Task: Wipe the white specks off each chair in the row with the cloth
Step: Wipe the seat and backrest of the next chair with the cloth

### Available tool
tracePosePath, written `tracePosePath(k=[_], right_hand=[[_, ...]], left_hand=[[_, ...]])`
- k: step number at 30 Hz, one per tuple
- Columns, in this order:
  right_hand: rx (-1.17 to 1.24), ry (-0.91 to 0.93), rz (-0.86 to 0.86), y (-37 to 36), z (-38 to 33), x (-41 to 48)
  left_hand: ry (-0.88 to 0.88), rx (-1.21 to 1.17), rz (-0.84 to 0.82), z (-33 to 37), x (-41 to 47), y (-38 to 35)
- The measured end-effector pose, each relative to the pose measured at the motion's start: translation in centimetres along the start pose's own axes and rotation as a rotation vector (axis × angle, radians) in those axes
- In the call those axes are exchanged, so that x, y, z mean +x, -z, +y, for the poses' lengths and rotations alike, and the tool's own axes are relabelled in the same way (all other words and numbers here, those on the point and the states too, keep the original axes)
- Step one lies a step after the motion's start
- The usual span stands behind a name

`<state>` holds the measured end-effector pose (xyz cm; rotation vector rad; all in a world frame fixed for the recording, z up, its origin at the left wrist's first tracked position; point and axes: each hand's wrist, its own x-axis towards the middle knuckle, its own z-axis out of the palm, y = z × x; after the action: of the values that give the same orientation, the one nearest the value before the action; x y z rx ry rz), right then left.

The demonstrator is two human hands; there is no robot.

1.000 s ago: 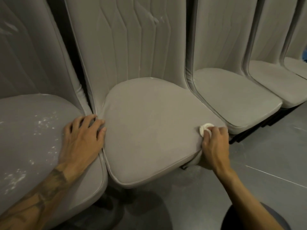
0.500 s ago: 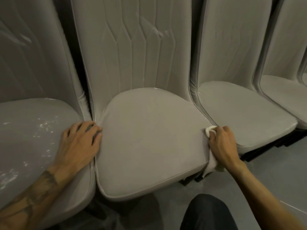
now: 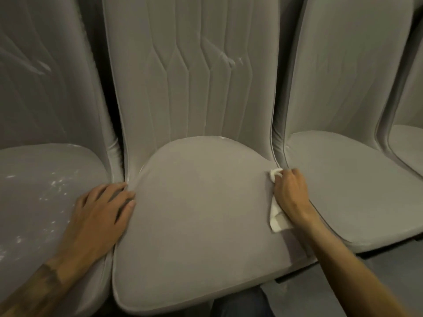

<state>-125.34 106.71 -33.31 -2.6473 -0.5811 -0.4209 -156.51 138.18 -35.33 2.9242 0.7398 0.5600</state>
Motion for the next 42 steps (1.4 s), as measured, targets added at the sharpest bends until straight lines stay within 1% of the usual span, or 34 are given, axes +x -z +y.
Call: tracePosePath(k=[1,3,5,9,11,14,15,17,19,22,24,27,29,32,34,36,38,40,42], right_hand=[[0.018,-0.022,-0.021,-0.8,-0.6,1.8],[0.063,0.002,-0.030,-2.1,-1.2,3.9],[0.069,0.028,-0.030,-2.0,-0.9,3.2],[0.040,0.077,-0.021,-0.6,1.4,-1.0],[0.048,0.083,-0.017,-0.9,0.8,-0.4],[0.007,0.167,-0.002,-2.7,-1.5,2.9],[-0.002,0.159,-0.018,-3.3,-2.3,4.3],[-0.026,0.072,-0.045,-4.3,-3.5,6.2],[-0.065,0.045,-0.041,-5.4,-4.1,6.8],[-0.235,0.112,0.059,-5.8,-4.7,4.8],[-0.201,0.133,0.096,-5.8,-4.6,4.1],[0.048,0.016,0.010,-6.7,-5.1,6.0],[0.061,0.017,-0.067,-7.8,-6.8,7.4],[0.110,0.082,-0.092,-9.2,-10.2,9.1],[0.152,0.167,-0.126,-9.8,-11.6,10.3],[0.148,0.257,-0.191,-10.0,-11.3,11.1],[0.142,0.306,-0.179,-9.8,-9.9,10.9],[0.146,0.286,-0.133,-9.9,-8.8,10.6],[0.135,0.256,-0.108,-10.7,-9.3,10.9]], left_hand=[[0.002,0.006,-0.006,0.0,0.0,-0.1],[0.005,0.013,-0.008,-0.1,0.0,-0.2],[0.004,0.018,-0.028,-0.3,0.0,-0.2],[0.015,0.033,-0.038,-0.1,-0.2,-0.2],[0.026,0.033,-0.029,0.2,-0.1,0.0],[0.037,0.036,-0.021,0.5,0.1,0.1],[0.040,0.039,-0.016,0.6,0.2,0.0],[0.038,0.041,-0.012,0.6,0.2,-0.1],[0.041,0.040,-0.012,0.6,0.0,-0.2],[0.047,0.038,-0.021,0.6,0.0,0.0],[0.049,0.037,-0.020,0.7,-0.1,0.1],[0.045,0.022,-0.010,0.7,-0.1,0.2],[0.040,0.008,0.005,0.5,-0.1,0.1],[0.022,-0.008,0.031,0.2,-0.1,-0.2],[0.009,-0.011,0.026,-0.1,0.0,-0.4],[0.001,-0.010,0.016,-0.2,-0.1,-0.4],[-0.003,-0.005,0.016,-0.2,-0.1,-0.3],[-0.001,-0.006,0.034,-0.2,0.0,-0.4],[0.001,-0.011,0.061,-0.1,0.0,-0.6]])
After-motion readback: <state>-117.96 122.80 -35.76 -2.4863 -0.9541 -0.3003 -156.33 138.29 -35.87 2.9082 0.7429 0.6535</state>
